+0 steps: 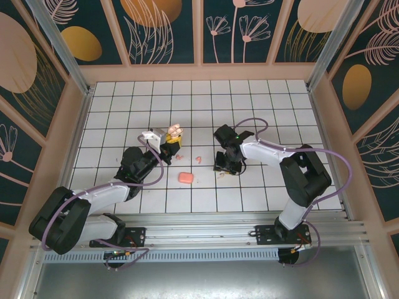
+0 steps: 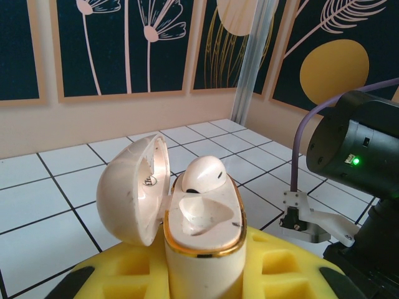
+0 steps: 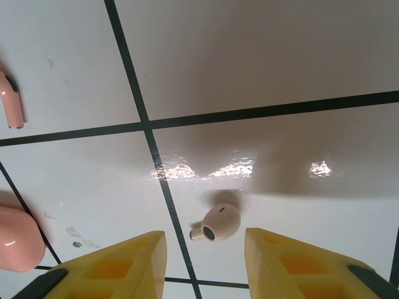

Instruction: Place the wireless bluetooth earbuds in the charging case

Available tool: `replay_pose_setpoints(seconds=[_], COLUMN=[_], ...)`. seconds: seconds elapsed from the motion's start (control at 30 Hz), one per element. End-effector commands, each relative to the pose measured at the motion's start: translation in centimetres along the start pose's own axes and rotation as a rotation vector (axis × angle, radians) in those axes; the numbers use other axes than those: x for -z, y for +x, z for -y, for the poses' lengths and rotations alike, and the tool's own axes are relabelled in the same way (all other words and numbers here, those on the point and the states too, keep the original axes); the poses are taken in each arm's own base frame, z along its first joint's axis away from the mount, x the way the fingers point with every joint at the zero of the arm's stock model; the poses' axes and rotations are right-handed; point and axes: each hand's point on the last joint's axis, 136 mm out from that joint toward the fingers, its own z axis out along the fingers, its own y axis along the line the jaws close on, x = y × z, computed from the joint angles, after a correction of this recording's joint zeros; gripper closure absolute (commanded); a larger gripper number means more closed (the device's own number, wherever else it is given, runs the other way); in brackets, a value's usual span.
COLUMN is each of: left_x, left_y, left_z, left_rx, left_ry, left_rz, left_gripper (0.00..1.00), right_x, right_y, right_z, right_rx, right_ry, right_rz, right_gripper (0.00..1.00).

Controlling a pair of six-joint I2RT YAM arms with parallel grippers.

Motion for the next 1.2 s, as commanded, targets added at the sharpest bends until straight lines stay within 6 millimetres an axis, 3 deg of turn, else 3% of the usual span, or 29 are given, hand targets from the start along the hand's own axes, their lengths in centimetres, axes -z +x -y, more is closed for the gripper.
replay_pose_setpoints(seconds=[0.0,0.33,0.73,0.93,1.17], left_x=[-0.2,-0.2,-0.1,-0.1,-0.1], left_y=[-2.1,-2.2,-2.1,-2.1,-2.3], left_z=[0.1,0.0,0.0,0.0,0.1], left_rx=[-0.03,-0.033,-0.033,-0.037,-0.039], left_ry=[0.002,0.0,-0.004,-0.006,0.0], left_rz=[0.054,0.055,0.052,0.051,0.053], left_gripper=[0.95,0.95,0.96,0.96,0.96], right_x=[-0.8,-2.0,-2.2,-0.8,1.4], right_y=[0.4,0.6,-1.4,-1.8,-0.8], right_z=[0.7,0.6,-2.1,-2.4,-0.5], right_rx=[-0.026,-0.024,0.028,0.04,-0.001], right_ry=[0.033,0.024,-0.052,-0.051,0.021], right_rz=[-0.023,-0.046,0.009,0.046,0.054], right_gripper=[0.63,0.65,0.68,0.63,0.59])
